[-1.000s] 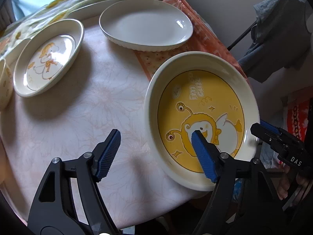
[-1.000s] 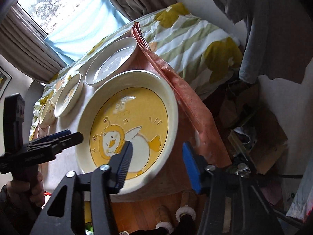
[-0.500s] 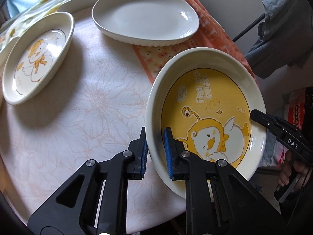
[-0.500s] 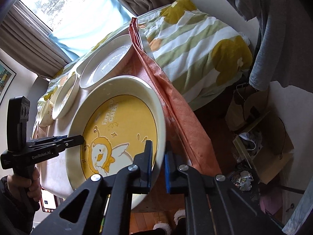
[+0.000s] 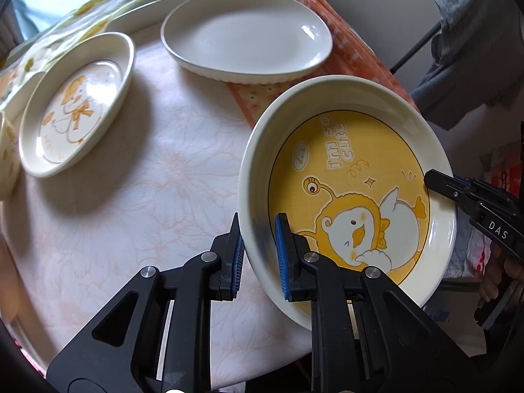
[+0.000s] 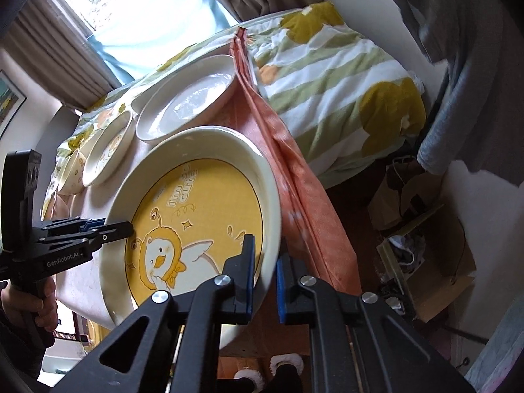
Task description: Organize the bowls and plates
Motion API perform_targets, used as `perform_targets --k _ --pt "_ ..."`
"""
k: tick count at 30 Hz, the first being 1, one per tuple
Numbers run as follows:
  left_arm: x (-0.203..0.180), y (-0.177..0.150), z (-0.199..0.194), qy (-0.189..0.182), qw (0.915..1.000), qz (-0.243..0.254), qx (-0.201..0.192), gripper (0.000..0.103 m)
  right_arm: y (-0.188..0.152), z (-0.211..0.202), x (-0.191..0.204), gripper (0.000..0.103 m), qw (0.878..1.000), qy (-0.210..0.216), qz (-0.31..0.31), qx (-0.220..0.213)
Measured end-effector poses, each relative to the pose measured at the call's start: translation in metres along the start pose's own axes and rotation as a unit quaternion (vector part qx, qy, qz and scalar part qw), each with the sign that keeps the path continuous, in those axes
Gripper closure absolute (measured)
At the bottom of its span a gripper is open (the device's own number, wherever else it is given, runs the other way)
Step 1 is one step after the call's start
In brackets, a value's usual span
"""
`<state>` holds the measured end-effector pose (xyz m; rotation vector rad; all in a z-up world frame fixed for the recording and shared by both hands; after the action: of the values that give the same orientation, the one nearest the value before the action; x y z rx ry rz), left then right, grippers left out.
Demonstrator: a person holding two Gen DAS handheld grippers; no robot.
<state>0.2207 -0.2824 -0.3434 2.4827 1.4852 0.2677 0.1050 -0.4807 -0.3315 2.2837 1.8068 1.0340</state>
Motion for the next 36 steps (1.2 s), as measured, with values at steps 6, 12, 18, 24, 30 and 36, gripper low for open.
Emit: perform_targets --k 6,12,18,24,30,36 --pt "0.034 -0.01 -0.026 0.011 0.9985 -0.048 -0.022 0.089 0.01 0.001 0.03 0.092 0.999 0.017 -0.044 0.001" --pt "0.09 -0.031 -0.067 0.031 0.992 -0.112 -0.05 0.089 0.022 0.008 0.085 0.092 0.994 0.052 -0.095 0.01" --pt "0.161 -0.067 -0.096 0.052 0.9843 -0.16 -0.055 0.089 0.025 0.029 0.158 0.092 0.987 0.092 -0.127 0.034" --pt "0.222 -0.103 -0.095 0.062 0.9789 -0.19 -0.044 0.089 0.009 0.067 0.219 0.092 0.981 0.104 -0.15 0.064" --pt "0.256 -0.133 -0.068 0.055 0.9768 -0.206 -0.02 0.089 -0.011 0.107 0.246 0.092 0.98 0.096 -0.147 0.098" --pt "0.266 -0.154 -0.043 0.056 0.9773 -0.204 -0.008 0.089 -0.027 0.137 0.254 0.092 0.979 0.08 -0.15 0.113"
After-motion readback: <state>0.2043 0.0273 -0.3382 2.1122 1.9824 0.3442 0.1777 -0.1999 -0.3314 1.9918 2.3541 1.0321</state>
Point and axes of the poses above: each gripper's, at about its wrist camera, not at the fingertips, and z roughly the way its jaws point, x to its left, y to its top, the point moved 3 cm from there along z, roughly the way its jaws point, and after that the axes turned 11 degrees about y, right-handed, at the moved point
